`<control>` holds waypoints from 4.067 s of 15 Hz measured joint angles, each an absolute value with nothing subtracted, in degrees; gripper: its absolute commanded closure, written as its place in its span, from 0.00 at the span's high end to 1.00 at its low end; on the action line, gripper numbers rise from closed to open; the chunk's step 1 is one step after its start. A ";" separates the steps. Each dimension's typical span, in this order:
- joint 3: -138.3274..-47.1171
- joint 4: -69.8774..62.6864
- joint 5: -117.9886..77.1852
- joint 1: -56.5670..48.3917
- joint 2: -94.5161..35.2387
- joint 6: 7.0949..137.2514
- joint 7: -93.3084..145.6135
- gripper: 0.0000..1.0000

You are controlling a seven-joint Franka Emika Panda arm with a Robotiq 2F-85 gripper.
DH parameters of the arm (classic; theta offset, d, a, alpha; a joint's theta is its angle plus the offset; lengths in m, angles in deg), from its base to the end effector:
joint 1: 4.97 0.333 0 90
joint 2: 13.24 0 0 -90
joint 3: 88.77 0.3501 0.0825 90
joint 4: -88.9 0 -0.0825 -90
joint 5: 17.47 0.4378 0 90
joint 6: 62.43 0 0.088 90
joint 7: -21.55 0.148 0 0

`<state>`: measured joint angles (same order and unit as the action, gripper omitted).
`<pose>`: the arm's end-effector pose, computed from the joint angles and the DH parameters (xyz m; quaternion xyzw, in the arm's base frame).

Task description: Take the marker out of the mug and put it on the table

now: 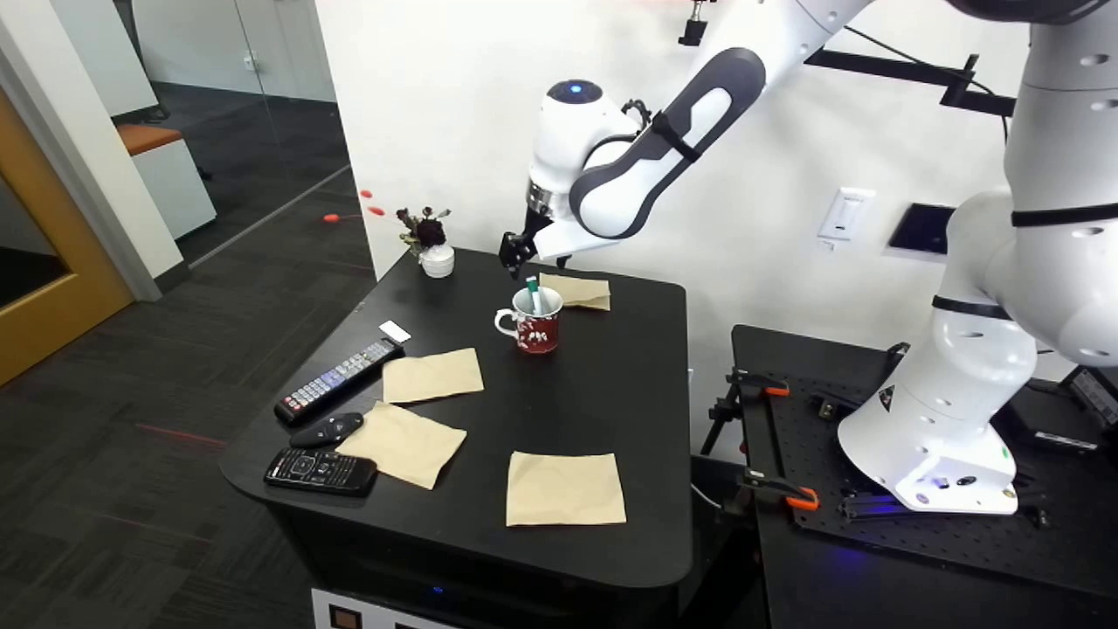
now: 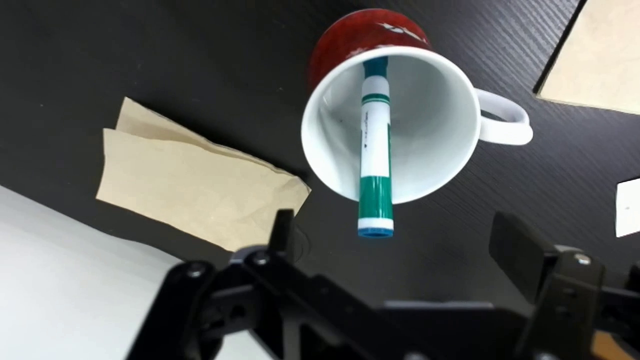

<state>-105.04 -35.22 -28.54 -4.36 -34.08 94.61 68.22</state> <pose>0.6161 -0.1699 0.2020 0.8934 -0.4255 0.1295 0.0634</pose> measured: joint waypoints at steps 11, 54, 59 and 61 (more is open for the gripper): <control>-108.73 -34.76 -28.54 -1.97 -37.19 94.62 71.29 1.00; -101.15 -42.75 -37.47 -1.88 -13.90 83.73 76.08 0.05; -95.37 -43.09 -28.10 -2.56 -14.05 77.97 65.54 0.05; -93.81 -42.86 -24.65 -2.56 -15.07 76.37 60.91 0.05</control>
<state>-93.81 -42.86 -24.65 -2.56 -15.07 76.37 60.91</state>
